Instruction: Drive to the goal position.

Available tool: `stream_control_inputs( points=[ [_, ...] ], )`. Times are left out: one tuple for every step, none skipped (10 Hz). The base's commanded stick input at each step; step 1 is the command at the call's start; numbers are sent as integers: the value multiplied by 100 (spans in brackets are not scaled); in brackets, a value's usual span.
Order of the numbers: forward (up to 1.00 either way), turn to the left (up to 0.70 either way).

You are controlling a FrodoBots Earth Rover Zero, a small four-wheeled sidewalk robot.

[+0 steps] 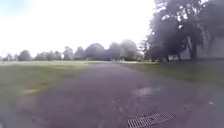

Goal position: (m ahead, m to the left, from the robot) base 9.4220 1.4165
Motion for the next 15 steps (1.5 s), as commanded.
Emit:
stream_control_inputs(
  points=[
    [70,0],
    [70,0],
    [70,0],
    [70,0],
    [70,0],
    [70,0],
    [70,0],
    [70,0],
    [70,0],
    [70,0],
    [70,0],
    [70,0],
    [70,0],
    [70,0],
    [70,0]
  ],
)
